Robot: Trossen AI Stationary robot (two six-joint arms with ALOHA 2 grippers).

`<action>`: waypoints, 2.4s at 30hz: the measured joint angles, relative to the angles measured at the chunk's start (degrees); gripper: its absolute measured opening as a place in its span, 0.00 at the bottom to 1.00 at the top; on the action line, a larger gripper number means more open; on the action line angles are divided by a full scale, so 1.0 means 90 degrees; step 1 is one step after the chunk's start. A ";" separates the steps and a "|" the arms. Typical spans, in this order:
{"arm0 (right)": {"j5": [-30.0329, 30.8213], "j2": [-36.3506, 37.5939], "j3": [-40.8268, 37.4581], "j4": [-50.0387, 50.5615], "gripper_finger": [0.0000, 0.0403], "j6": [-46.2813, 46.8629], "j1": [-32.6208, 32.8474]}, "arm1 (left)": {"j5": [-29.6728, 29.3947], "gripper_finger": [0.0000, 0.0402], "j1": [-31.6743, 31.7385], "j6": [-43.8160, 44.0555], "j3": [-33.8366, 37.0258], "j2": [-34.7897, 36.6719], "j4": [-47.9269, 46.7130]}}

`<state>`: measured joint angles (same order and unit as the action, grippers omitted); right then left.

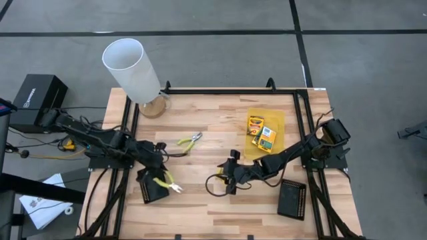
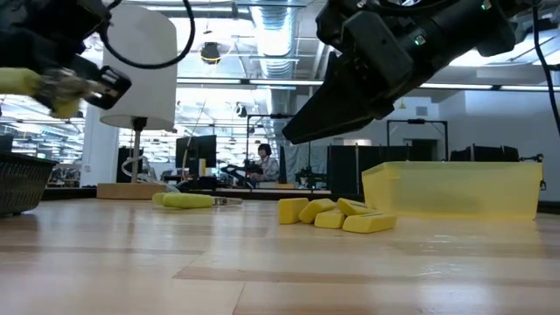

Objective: Pick & Place School Supplies
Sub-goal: Put the right green single hole puncher into the left black bin

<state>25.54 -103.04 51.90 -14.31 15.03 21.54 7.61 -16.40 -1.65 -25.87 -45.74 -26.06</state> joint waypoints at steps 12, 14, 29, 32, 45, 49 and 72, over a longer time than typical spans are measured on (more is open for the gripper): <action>0.0000 0.0000 0.0000 -0.0273 0.46 0.0872 -0.0011 | 0.0859 0.05 -0.0119 -0.0990 0.0000 0.0409 -0.0251; 0.0002 0.0000 0.0000 -0.0509 0.46 0.0991 0.0036 | 0.0983 0.05 -0.0130 -0.1047 0.0000 0.0550 -0.0266; 0.0949 0.0000 0.0313 -0.1142 0.46 0.1024 0.0901 | 0.0955 0.05 -0.0248 -0.1015 -0.0062 0.0874 -0.0351; 0.1209 0.0000 0.0313 -0.1126 0.46 0.1022 0.1050 | 0.0754 0.05 -0.0248 -0.0801 -0.0092 0.0876 -0.0330; 0.1161 0.0000 0.0313 -0.0898 0.46 0.0441 0.1225 | -0.2997 0.05 -0.0667 0.2469 -0.0092 0.0746 -0.0218; 0.1150 0.0000 0.0313 -0.0873 0.46 0.0103 0.1251 | -0.4147 0.05 -0.1285 0.3654 -0.0092 0.0326 -0.0156; 0.0291 0.0000 0.0313 0.0461 0.46 -0.0791 0.1756 | -0.7463 0.05 -0.2667 0.7895 -0.0934 -0.3383 0.0936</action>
<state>28.16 -103.04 54.72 -10.16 7.91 37.34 -59.55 -40.40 69.40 -34.28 -76.18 -17.64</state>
